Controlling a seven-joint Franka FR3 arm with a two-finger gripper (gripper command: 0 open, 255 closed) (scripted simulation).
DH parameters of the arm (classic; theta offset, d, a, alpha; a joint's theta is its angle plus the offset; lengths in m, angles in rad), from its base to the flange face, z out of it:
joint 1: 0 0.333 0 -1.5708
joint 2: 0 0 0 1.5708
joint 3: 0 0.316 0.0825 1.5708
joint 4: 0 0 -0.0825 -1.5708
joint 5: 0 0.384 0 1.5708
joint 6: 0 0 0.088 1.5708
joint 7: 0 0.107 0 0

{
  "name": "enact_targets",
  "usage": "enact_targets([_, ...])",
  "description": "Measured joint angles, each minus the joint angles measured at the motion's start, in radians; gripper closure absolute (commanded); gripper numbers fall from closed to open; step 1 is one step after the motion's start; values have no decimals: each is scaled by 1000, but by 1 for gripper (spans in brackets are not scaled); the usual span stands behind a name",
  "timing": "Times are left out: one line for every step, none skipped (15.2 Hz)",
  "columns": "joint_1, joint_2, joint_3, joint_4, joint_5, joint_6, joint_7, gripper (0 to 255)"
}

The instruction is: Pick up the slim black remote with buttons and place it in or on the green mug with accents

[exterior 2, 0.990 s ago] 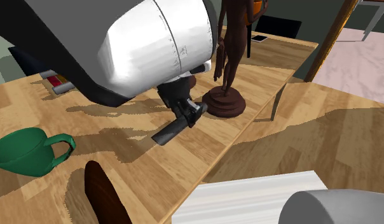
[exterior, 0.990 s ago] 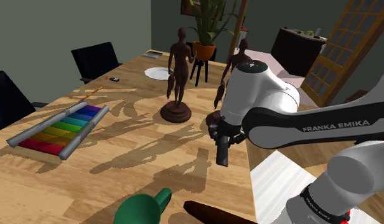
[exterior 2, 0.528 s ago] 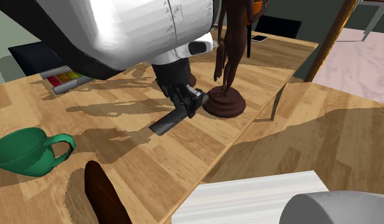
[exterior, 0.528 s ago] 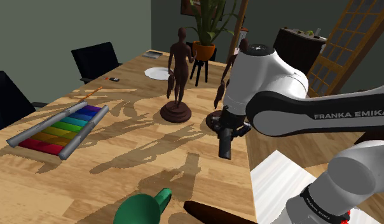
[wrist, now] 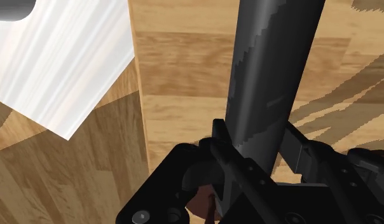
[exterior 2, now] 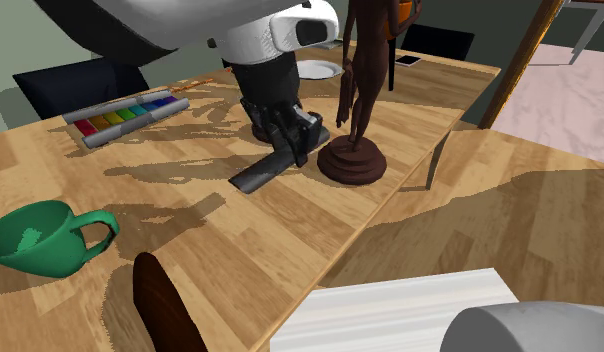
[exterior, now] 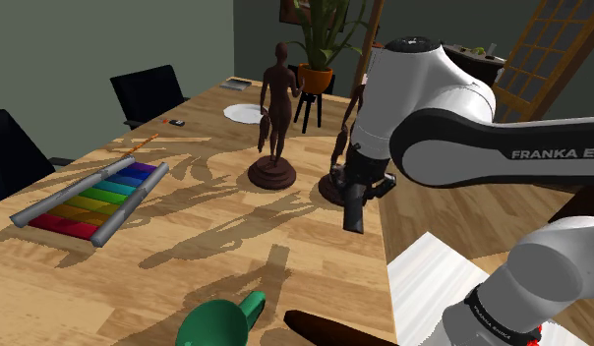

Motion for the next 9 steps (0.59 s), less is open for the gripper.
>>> enact_targets([-1, -1, -5, 12, -3, -13, -2, 255])
enact_targets([0, -7, -13, 18, -5, -26, -6, 255])
enact_targets([-2, -8, -18, 30, -8, -38, -8, 255])
enact_targets([-3, -11, -25, 42, -12, -53, -12, 255])
enact_targets([-1, -17, -32, 53, -14, -70, -13, 255])
enact_targets([-3, -16, -36, 66, -17, -82, -15, 255])
enact_targets([-2, -21, -42, 73, -18, -94, -17, 255])
enact_targets([0, -20, -34, 87, -16, -106, -6, 255])
enact_targets([4, -17, -18, 98, -11, -113, 12, 255])
